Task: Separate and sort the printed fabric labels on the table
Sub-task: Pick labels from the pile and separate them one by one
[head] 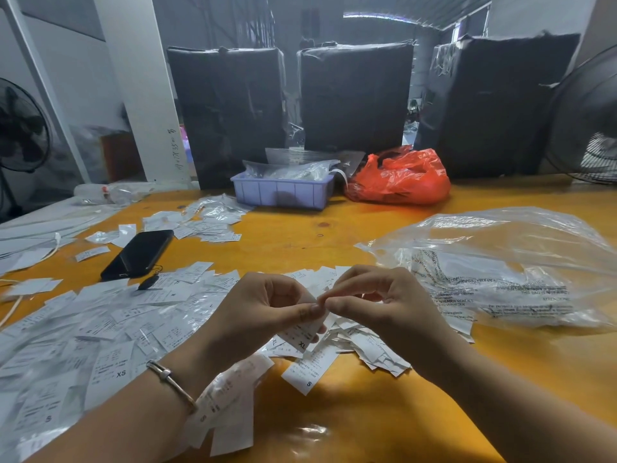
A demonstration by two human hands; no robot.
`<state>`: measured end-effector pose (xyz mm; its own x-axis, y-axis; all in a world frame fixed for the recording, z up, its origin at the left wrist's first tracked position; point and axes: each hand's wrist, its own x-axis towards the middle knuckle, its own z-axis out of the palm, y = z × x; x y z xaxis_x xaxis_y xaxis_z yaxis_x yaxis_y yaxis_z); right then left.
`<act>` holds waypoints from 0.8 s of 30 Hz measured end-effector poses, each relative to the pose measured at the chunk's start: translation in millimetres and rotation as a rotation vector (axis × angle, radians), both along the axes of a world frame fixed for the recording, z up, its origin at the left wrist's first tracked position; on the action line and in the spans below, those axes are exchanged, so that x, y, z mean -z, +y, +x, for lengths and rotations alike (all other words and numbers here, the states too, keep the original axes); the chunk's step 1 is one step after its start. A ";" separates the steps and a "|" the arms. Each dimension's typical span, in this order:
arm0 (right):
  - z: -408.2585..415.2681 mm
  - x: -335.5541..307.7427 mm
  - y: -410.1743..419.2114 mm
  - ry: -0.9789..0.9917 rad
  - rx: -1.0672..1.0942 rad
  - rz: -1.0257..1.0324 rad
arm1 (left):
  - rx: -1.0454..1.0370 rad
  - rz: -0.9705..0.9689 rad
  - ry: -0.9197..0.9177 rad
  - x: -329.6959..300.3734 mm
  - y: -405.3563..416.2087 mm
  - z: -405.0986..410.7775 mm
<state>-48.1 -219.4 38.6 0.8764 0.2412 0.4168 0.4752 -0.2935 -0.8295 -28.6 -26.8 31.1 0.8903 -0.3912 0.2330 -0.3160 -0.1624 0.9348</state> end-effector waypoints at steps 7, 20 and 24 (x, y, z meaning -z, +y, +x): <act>15.6 0.6 -19.6 -0.151 0.276 -0.123 | -0.089 0.048 -0.044 -1.8 8.4 4.2; 47.4 4.9 -72.7 0.064 0.870 -1.005 | -0.681 0.712 -0.114 5.0 37.5 24.3; 55.0 11.9 -92.4 0.150 0.898 -1.047 | -0.762 0.913 -0.094 5.3 39.4 22.2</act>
<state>6.8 -311.8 26.7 0.9161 -0.2844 0.2828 -0.2787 -0.9584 -0.0611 -6.4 12.6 25.9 0.9595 0.1762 0.2197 0.0899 -0.9308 0.3543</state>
